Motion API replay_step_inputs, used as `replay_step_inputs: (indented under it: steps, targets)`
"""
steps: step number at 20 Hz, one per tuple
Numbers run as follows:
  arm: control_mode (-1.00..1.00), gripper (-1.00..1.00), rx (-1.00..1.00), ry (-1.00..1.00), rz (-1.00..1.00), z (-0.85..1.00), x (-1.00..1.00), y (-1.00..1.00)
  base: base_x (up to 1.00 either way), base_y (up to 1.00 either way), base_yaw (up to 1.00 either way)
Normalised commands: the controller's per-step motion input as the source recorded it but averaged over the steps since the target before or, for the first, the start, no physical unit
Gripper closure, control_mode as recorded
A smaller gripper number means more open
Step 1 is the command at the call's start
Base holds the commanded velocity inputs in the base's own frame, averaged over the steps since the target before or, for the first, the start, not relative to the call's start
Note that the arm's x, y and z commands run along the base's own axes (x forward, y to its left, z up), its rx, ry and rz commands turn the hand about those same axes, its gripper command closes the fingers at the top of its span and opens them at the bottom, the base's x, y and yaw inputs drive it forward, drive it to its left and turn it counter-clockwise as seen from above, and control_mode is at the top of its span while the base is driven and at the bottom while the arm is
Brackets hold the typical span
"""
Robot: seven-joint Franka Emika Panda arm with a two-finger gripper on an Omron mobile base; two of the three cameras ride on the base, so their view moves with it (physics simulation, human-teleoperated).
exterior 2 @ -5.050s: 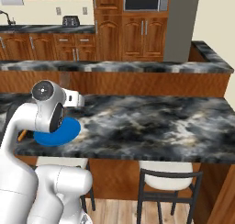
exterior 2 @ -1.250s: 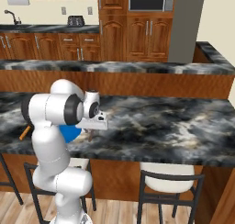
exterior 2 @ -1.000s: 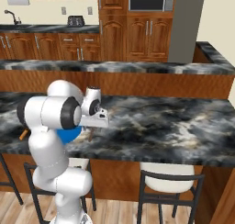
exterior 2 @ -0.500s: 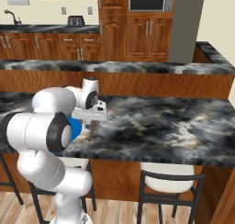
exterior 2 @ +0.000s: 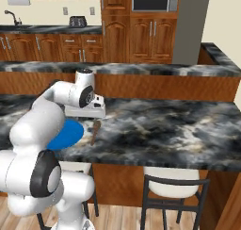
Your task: Take the fork and place it on the left side of the plate. Then take the spoon and place it on the right side of the plate. Make sure they're directly next to the plate.
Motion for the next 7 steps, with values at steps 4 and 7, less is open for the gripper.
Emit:
replay_step_inputs:
  steps: [4,7]
  targets:
    - [-1.0,-1.0,0.02,-0.22,0.04,0.59,-0.94,-0.01,0.0,0.0,0.0]
    - [-1.0,-1.0,0.04,-0.3,0.0,0.46,-1.0,-0.1,0.0,0.0,0.0]
